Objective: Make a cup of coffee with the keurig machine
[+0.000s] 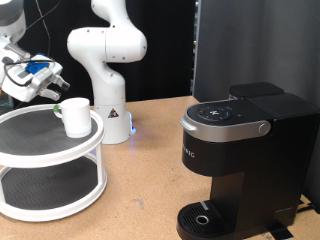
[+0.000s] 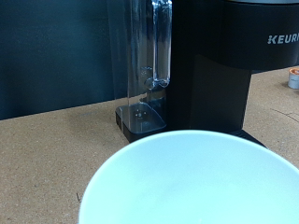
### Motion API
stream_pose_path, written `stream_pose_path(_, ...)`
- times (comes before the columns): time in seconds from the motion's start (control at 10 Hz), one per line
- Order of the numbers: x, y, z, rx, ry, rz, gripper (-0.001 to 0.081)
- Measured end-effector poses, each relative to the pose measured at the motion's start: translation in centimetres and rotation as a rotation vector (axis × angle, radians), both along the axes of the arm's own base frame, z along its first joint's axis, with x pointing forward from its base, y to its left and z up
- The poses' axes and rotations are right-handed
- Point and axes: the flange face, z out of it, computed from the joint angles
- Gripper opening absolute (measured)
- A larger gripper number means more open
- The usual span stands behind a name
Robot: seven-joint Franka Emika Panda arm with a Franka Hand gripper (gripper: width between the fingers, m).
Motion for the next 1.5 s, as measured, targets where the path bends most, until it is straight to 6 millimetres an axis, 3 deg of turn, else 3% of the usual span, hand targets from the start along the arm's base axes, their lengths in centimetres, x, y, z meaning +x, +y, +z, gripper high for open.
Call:
stream_pose_path(0.1,-0.1,0.0,-0.1,0.0,-0.004,-0.001,0.0601)
stream_pose_path(0.2,-0.2,-0.1,-0.3,-0.006,-0.011,-0.005,0.0601)
stream_pose_path(0.3,-0.3,-0.1,-0.7,-0.019,-0.018,-0.015,0.0747)
stream_pose_path(0.5,-0.4,0.0,-1.7,-0.045,-0.022,-0.034,0.0795)
stream_pose_path(1.5,0.3,0.2,-4.1,-0.068,-0.023,-0.085,0.0808)
